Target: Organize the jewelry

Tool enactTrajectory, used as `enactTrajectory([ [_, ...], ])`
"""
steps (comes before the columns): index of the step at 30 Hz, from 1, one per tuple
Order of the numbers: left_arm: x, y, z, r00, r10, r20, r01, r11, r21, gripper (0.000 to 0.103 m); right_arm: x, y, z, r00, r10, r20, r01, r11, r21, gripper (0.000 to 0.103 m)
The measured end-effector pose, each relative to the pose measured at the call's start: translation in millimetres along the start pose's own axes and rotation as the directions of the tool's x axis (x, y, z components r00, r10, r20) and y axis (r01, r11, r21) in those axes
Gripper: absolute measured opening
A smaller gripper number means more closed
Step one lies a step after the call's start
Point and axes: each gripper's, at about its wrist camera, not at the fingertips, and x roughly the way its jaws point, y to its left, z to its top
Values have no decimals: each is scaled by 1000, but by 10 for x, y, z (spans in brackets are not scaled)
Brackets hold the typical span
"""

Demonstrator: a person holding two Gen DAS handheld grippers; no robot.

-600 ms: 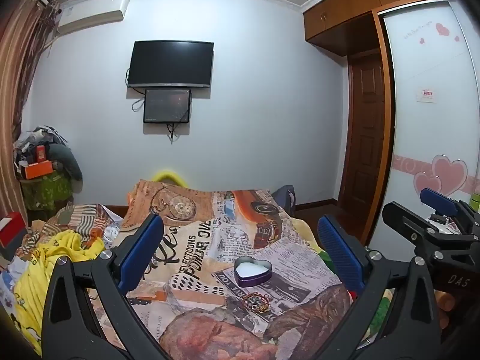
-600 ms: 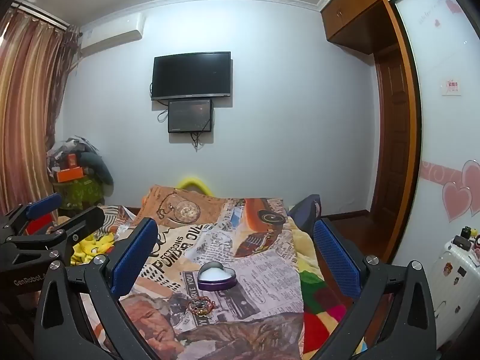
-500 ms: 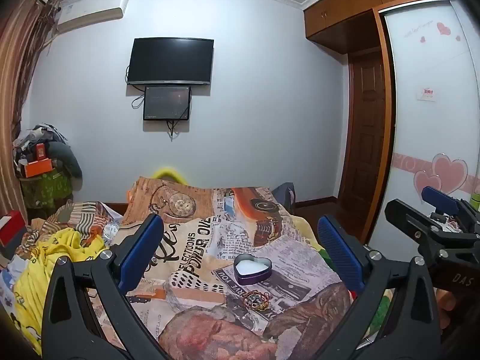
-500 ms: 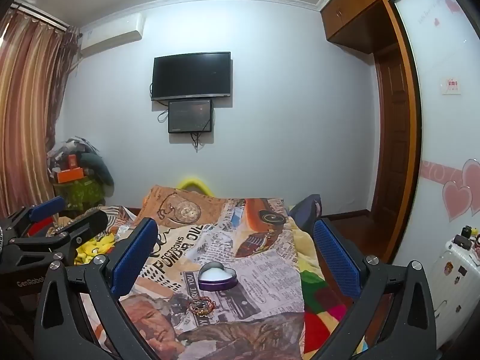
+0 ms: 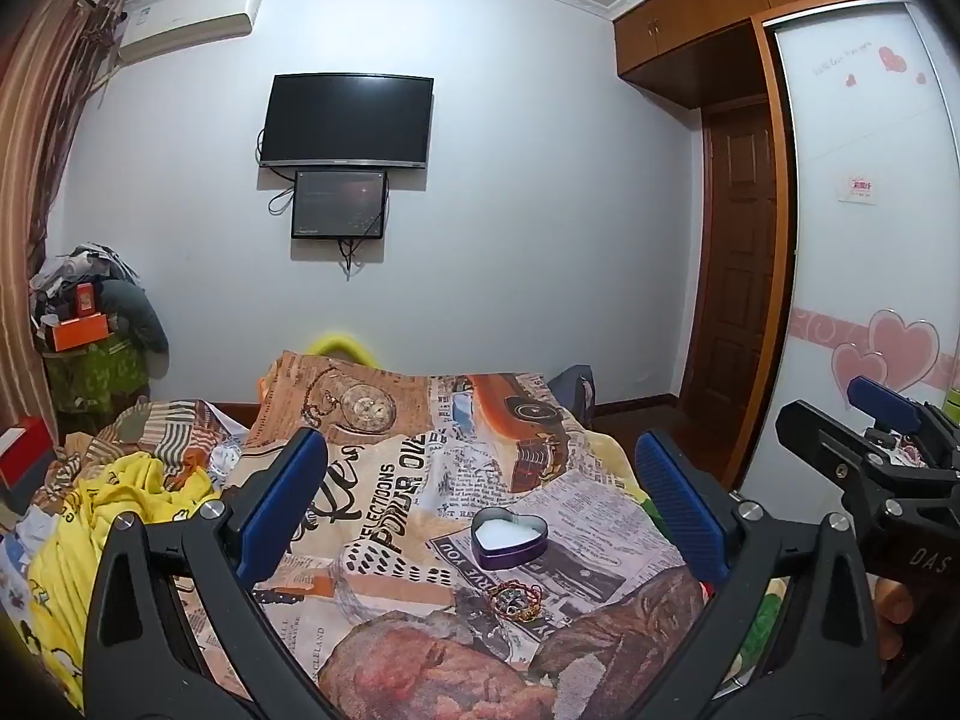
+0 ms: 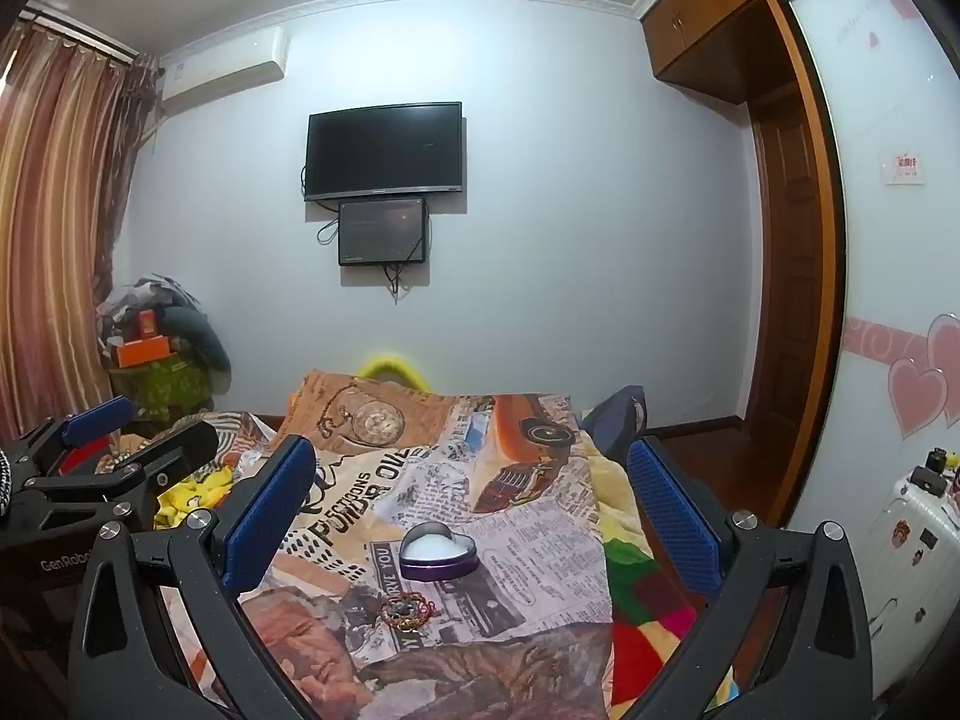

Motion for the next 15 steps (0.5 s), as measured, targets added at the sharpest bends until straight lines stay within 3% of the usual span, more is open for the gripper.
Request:
enactTrajectory([
  [15,-37,42,-10,1000,-2,3,2,1000,-8,103,-54,57,-33,1000,3,-5,-3,1000,2,103],
])
